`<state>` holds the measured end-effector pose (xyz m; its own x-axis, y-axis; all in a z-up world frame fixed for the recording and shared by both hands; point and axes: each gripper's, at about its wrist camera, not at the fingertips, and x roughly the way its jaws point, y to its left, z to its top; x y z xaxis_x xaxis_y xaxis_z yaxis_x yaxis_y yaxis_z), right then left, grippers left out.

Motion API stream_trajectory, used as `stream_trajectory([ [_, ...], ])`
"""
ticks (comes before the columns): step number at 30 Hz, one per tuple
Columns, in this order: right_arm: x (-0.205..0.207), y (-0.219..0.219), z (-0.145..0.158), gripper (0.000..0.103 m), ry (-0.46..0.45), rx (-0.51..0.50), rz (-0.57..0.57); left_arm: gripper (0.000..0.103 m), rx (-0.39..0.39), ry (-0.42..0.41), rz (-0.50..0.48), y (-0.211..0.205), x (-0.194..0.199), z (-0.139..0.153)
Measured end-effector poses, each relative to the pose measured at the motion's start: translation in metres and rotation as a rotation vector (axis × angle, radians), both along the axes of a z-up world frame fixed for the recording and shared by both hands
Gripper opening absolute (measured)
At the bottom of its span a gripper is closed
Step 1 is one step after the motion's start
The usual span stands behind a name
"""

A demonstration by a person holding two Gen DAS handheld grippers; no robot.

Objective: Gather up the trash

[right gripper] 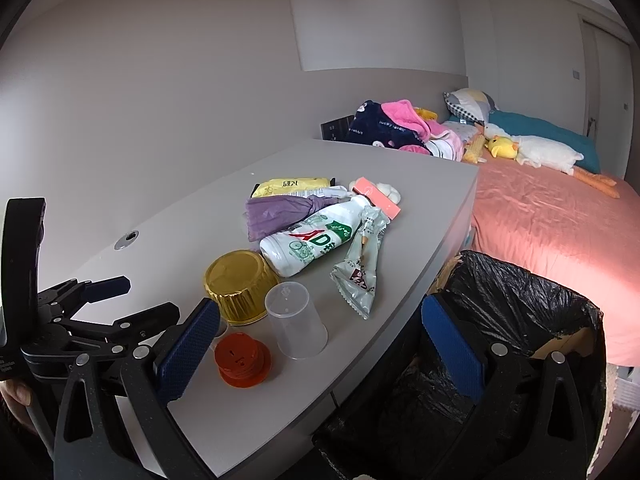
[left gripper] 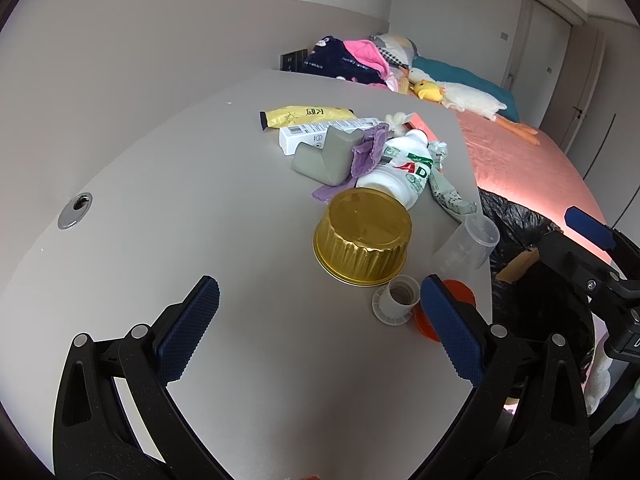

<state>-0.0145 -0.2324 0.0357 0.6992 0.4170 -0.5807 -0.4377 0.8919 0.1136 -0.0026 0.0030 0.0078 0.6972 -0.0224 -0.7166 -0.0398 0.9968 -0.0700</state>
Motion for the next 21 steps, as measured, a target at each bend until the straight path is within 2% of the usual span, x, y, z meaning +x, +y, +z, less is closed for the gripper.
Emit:
stream_trajectory([
  [21,-0.0001,-0.003,0.0017,0.1,-0.007,0.001,-0.003,0.097,0.02,0.003,-0.009,-0.004,0.001,-0.0008],
])
